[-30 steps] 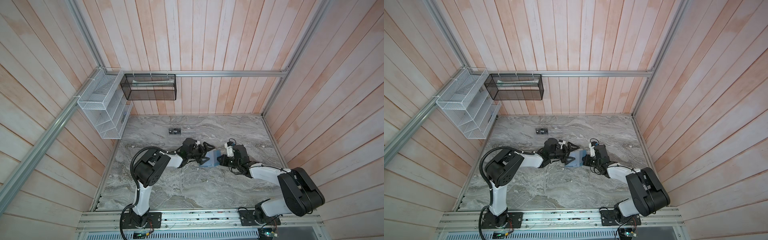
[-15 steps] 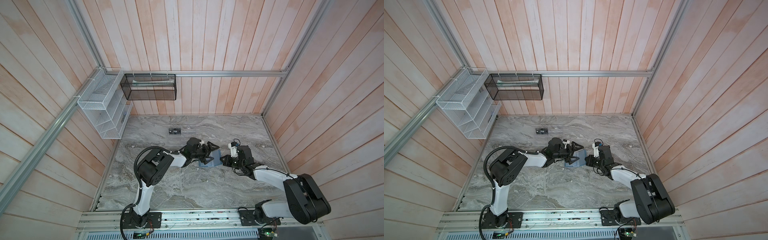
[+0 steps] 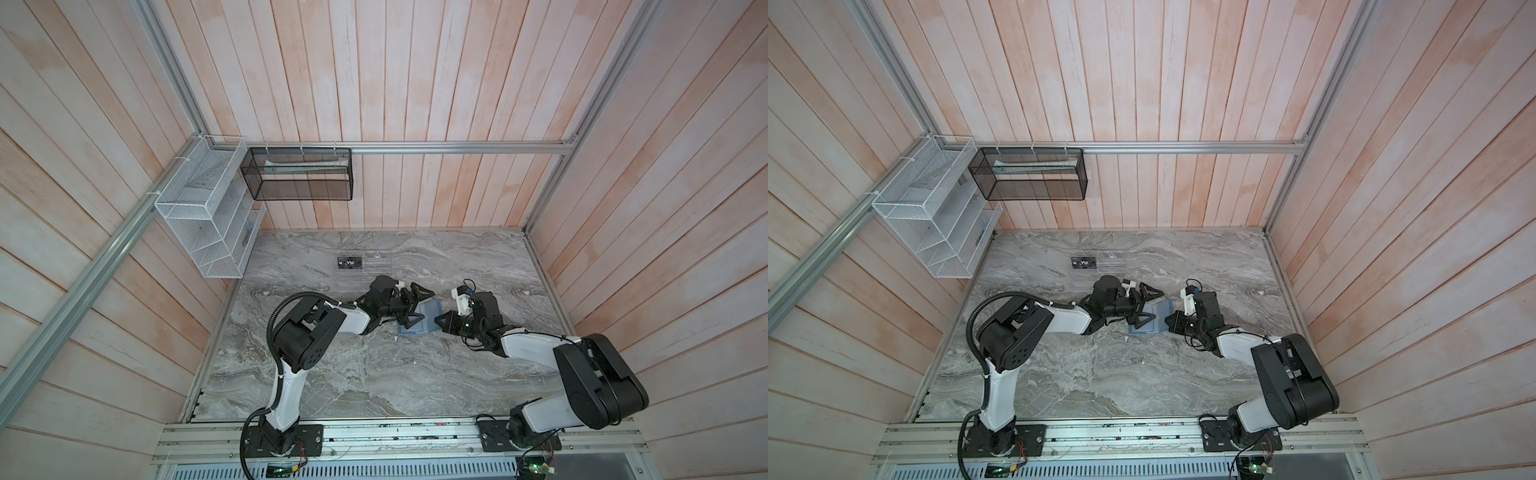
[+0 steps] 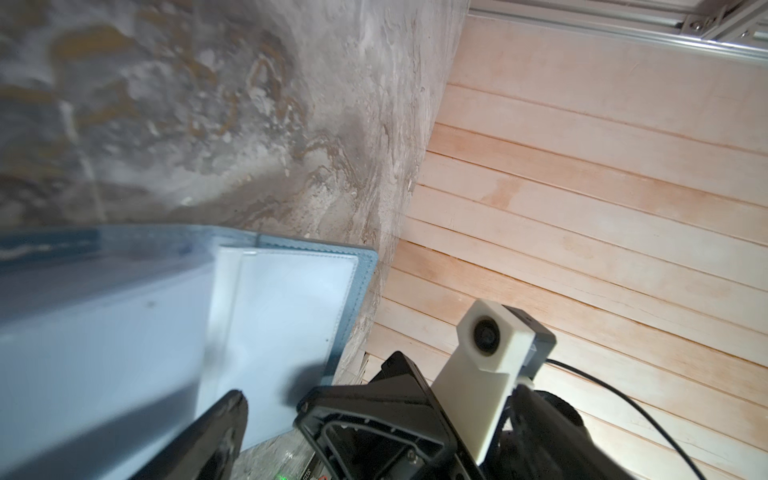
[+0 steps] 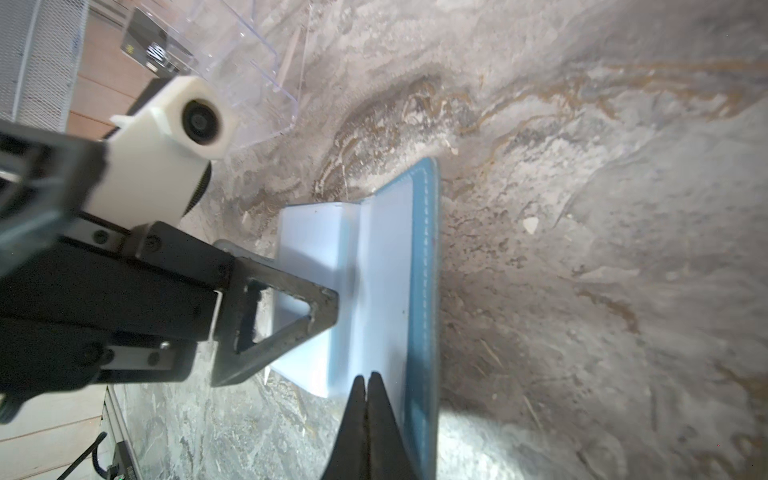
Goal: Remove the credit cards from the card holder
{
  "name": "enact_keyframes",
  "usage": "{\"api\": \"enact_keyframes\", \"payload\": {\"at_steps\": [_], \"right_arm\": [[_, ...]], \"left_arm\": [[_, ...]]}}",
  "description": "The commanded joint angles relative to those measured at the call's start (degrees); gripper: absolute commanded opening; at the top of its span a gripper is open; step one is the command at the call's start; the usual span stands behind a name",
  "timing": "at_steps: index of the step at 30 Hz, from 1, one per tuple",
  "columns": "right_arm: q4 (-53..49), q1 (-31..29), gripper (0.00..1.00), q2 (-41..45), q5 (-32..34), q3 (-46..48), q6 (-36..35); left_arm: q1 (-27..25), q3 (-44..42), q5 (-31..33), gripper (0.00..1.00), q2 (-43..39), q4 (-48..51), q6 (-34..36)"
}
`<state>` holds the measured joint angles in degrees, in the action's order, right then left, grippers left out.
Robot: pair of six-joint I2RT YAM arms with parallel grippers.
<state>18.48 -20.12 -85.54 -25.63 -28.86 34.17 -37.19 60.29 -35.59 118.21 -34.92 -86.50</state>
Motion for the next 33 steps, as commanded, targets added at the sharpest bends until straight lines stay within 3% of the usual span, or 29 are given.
{"api": "enact_keyframes", "payload": {"at_steps": [1, 10, 33], "right_arm": [[2.82, -0.36, 0.0, -1.94, -1.0, -0.66, 0.72], [3.4, -0.31, 0.0, -4.14, -0.21, -0.29, 0.1], [4.72, -0.2, 0.0, -5.05, 0.14, 0.67, 0.46]], "left_arm": [[2.64, -2.07, 0.17, 1.0, -4.12, 3.46, 3.59], [5.65, -6.59, -0.44, 1.0, -9.2, 10.73, 10.71], [3.53, -5.11, -0.63, 1.0, -5.45, 10.42, 10.55]]}}
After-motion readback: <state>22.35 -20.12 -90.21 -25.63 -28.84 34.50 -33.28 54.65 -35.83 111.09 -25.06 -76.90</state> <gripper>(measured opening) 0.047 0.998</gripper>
